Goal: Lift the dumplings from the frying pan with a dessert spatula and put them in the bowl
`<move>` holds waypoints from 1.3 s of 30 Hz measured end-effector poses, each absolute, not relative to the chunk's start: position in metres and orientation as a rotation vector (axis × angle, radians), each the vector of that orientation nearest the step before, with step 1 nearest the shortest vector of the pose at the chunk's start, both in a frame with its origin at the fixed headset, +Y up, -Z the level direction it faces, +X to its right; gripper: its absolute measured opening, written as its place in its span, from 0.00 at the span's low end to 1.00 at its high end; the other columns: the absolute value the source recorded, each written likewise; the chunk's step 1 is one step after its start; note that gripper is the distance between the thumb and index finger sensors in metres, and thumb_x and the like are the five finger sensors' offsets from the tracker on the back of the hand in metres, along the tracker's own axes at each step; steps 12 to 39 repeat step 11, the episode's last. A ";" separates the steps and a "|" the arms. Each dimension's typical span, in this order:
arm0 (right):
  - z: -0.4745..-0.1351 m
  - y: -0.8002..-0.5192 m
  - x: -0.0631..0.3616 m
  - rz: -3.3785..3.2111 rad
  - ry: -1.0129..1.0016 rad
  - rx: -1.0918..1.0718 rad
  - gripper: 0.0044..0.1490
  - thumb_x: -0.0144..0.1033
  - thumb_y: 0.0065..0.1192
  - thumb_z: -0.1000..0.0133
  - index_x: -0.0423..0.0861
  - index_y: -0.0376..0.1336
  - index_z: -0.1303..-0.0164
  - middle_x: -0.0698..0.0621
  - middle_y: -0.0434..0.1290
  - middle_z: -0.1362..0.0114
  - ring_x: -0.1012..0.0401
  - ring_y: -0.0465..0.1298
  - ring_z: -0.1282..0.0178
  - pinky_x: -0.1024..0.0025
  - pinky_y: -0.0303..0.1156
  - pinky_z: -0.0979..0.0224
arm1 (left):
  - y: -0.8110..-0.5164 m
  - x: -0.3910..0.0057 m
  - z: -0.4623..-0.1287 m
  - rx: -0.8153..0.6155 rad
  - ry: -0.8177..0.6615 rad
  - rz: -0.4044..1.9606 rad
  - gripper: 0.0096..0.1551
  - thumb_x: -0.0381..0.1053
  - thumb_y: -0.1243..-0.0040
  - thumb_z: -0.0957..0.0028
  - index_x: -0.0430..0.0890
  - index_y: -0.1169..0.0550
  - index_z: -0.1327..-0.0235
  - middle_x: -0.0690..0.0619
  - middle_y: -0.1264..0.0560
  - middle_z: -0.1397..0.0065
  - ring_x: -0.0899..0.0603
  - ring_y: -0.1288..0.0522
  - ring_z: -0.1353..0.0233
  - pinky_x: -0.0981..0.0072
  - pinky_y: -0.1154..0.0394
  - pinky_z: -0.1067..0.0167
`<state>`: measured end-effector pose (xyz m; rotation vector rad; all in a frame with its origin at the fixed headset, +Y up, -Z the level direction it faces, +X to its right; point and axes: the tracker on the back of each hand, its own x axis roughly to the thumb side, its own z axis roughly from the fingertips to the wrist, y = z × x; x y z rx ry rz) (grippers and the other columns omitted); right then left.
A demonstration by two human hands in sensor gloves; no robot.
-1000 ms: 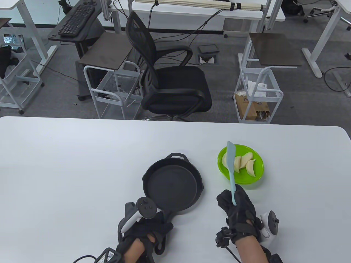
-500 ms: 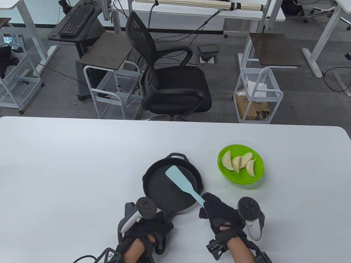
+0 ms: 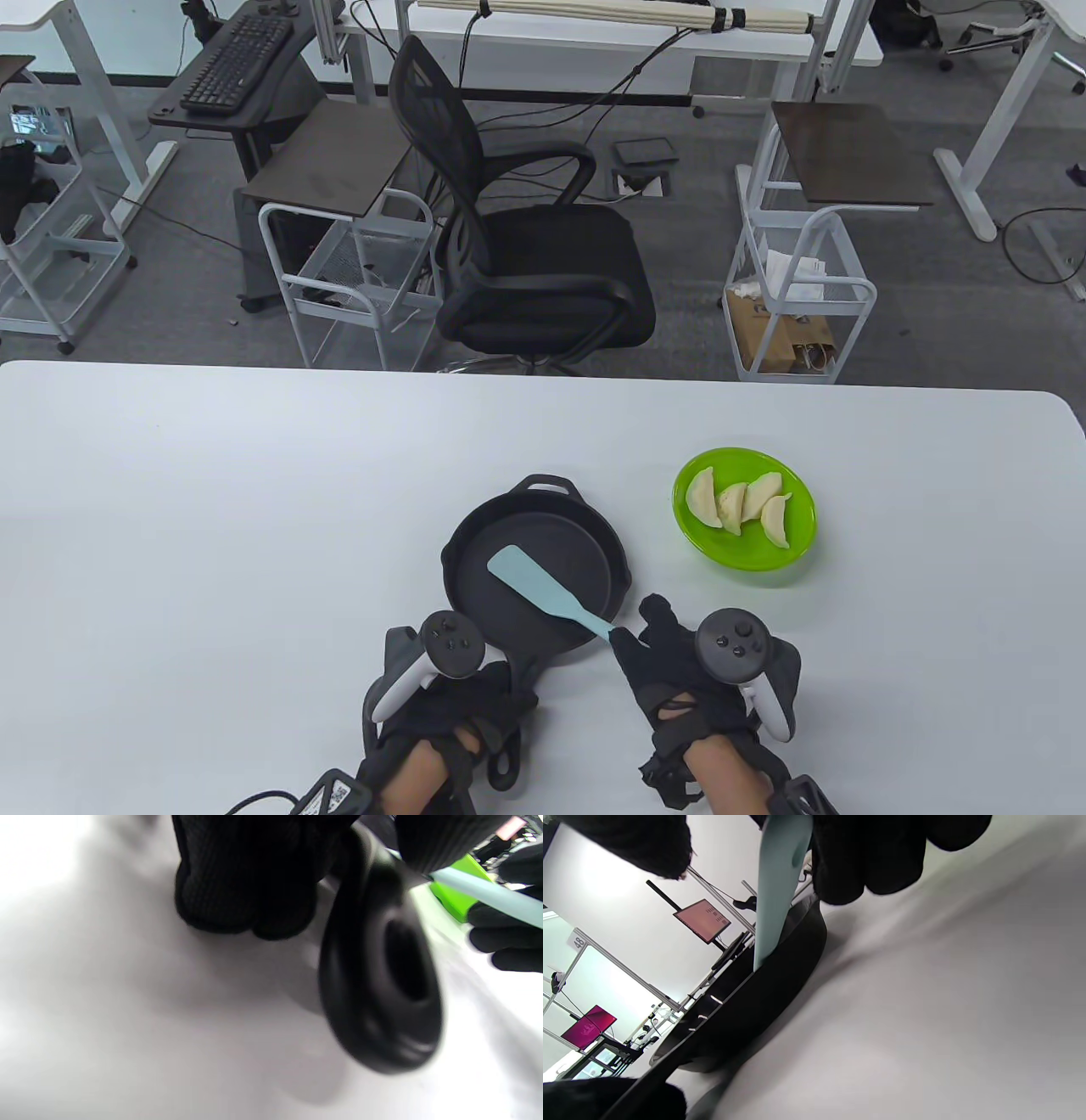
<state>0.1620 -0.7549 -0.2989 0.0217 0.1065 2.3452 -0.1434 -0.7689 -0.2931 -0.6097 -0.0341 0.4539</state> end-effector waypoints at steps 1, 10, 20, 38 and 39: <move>-0.296 -0.749 0.163 2.350 0.069 0.037 0.50 0.60 0.58 0.38 0.40 0.46 0.19 0.32 0.52 0.18 0.29 0.51 0.21 0.30 0.46 0.22 | -0.763 -0.146 -0.291 -0.589 -0.007 0.426 0.45 0.75 0.45 0.50 0.53 0.33 0.23 0.53 0.16 0.36 0.42 0.19 0.40 0.37 0.49 0.22; -0.270 -0.699 0.166 2.635 -0.359 0.226 0.53 0.60 0.57 0.38 0.46 0.38 0.16 0.44 0.23 0.17 0.45 0.14 0.24 0.39 0.15 0.26 | -0.714 -0.184 -0.282 -0.136 0.111 0.328 0.57 0.81 0.48 0.55 0.60 0.54 0.18 0.53 0.57 0.09 0.38 0.64 0.13 0.35 0.69 0.25; -0.271 -0.700 0.167 2.645 -0.348 0.220 0.53 0.60 0.57 0.38 0.46 0.38 0.16 0.44 0.22 0.17 0.45 0.13 0.25 0.39 0.14 0.26 | -0.714 -0.185 -0.282 -0.143 0.109 0.334 0.58 0.82 0.49 0.55 0.60 0.57 0.19 0.53 0.62 0.09 0.38 0.68 0.14 0.36 0.71 0.25; -0.271 -0.700 0.167 2.645 -0.348 0.220 0.53 0.60 0.57 0.38 0.46 0.38 0.16 0.44 0.22 0.17 0.45 0.13 0.25 0.39 0.14 0.26 | -0.714 -0.185 -0.282 -0.143 0.109 0.334 0.58 0.82 0.49 0.55 0.60 0.57 0.19 0.53 0.62 0.09 0.38 0.68 0.14 0.36 0.71 0.25; -0.271 -0.700 0.167 2.645 -0.348 0.220 0.53 0.60 0.57 0.38 0.46 0.38 0.16 0.44 0.22 0.17 0.45 0.13 0.25 0.39 0.14 0.26 | -0.714 -0.185 -0.282 -0.143 0.109 0.334 0.58 0.82 0.49 0.55 0.60 0.57 0.19 0.53 0.62 0.09 0.38 0.68 0.14 0.36 0.71 0.25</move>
